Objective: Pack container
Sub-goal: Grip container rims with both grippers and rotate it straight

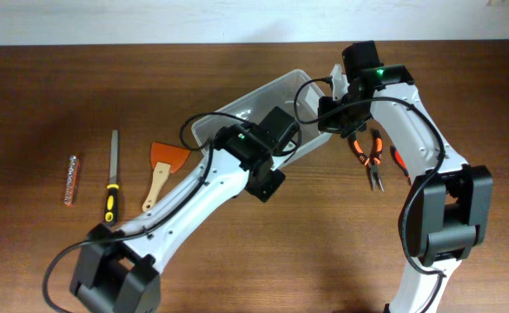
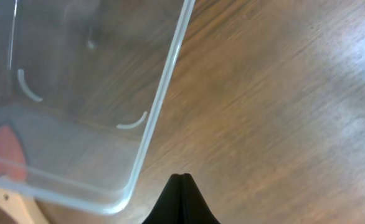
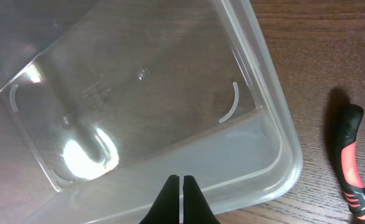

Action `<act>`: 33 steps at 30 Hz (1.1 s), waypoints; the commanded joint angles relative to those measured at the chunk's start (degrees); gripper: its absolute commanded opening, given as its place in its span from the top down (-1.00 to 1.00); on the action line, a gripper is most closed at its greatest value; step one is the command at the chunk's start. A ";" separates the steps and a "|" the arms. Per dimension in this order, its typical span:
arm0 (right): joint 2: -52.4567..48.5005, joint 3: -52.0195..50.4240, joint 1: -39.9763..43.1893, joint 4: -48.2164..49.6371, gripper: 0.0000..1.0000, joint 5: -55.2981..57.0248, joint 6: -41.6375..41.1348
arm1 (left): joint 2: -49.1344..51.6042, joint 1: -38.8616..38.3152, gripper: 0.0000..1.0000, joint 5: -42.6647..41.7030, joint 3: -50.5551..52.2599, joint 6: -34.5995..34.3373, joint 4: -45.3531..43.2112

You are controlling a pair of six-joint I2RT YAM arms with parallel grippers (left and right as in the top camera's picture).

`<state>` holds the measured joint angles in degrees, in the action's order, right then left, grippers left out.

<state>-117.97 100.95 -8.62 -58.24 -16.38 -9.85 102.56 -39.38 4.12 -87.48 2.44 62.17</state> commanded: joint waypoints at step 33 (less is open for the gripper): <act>-0.50 -0.26 -0.02 0.94 0.92 2.19 0.63 | -1.31 3.96 0.96 1.73 15.19 -0.22 -14.27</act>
<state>-117.97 100.95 -8.62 -57.21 -16.21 -9.82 101.86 -36.60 4.89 -73.32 2.37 49.10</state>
